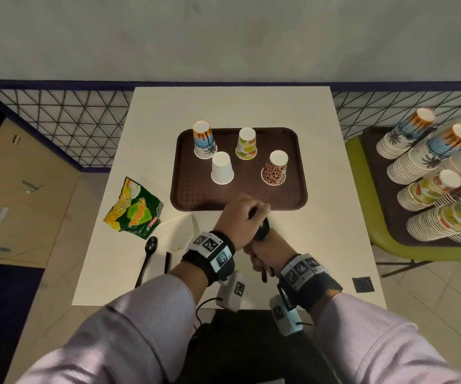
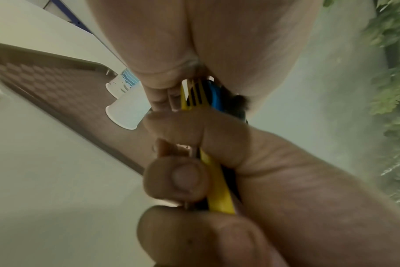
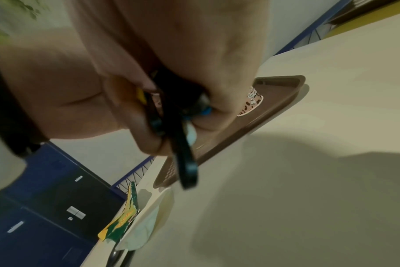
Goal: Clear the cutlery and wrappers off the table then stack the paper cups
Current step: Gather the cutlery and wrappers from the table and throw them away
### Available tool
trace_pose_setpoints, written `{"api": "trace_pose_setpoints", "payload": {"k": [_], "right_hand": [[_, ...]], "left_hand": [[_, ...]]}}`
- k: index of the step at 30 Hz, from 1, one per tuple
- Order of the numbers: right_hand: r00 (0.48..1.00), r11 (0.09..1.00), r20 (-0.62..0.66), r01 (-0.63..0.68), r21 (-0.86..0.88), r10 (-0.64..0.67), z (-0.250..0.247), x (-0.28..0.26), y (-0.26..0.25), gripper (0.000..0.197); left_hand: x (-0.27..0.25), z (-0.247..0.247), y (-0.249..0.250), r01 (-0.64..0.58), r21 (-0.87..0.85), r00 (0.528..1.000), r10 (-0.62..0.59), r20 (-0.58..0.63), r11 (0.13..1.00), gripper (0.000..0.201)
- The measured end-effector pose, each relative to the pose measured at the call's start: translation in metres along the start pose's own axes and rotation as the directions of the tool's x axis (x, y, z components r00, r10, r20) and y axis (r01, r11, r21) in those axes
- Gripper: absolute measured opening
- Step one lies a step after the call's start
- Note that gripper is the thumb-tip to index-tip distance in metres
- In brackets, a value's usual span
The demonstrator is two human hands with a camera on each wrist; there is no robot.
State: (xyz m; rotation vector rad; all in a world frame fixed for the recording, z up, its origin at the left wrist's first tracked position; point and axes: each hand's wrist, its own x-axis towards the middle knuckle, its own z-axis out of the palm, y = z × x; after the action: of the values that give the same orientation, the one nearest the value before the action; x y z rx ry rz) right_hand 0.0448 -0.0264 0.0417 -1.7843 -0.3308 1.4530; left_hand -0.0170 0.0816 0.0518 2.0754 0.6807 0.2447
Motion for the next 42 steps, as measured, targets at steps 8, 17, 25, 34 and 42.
{"api": "trace_pose_setpoints", "payload": {"k": [8, 17, 25, 34, 42], "right_hand": [[1.0, 0.998, 0.023, 0.009, 0.067, -0.01, -0.006, 0.007, 0.007, 0.026], [0.999, 0.999, -0.015, -0.035, 0.026, 0.035, -0.013, 0.012, 0.019, 0.032], [0.991, 0.99, 0.027, -0.132, 0.041, 0.131, 0.002, 0.022, 0.022, 0.032], [0.994, 0.994, 0.003, -0.105, -0.001, 0.105, 0.009, 0.02, 0.019, 0.028], [0.994, 0.994, -0.03, -0.101, 0.046, 0.102, 0.0, 0.018, 0.031, 0.031]], "left_hand": [[-0.019, -0.019, -0.03, 0.152, -0.139, 0.978, -0.169, -0.119, 0.979, 0.039], [-0.082, -0.078, -0.136, 0.635, 0.009, 0.718, -0.586, -0.376, 0.773, 0.027], [-0.114, -0.083, -0.2, 0.767, 0.338, 0.639, -0.701, -0.317, 0.546, 0.046], [-0.122, -0.082, -0.199, 0.754, 0.277, 0.657, -0.688, -0.309, 0.596, 0.03], [-0.142, -0.087, -0.188, 0.604, 0.277, 0.796, -0.552, -0.248, 0.747, 0.016]]}}
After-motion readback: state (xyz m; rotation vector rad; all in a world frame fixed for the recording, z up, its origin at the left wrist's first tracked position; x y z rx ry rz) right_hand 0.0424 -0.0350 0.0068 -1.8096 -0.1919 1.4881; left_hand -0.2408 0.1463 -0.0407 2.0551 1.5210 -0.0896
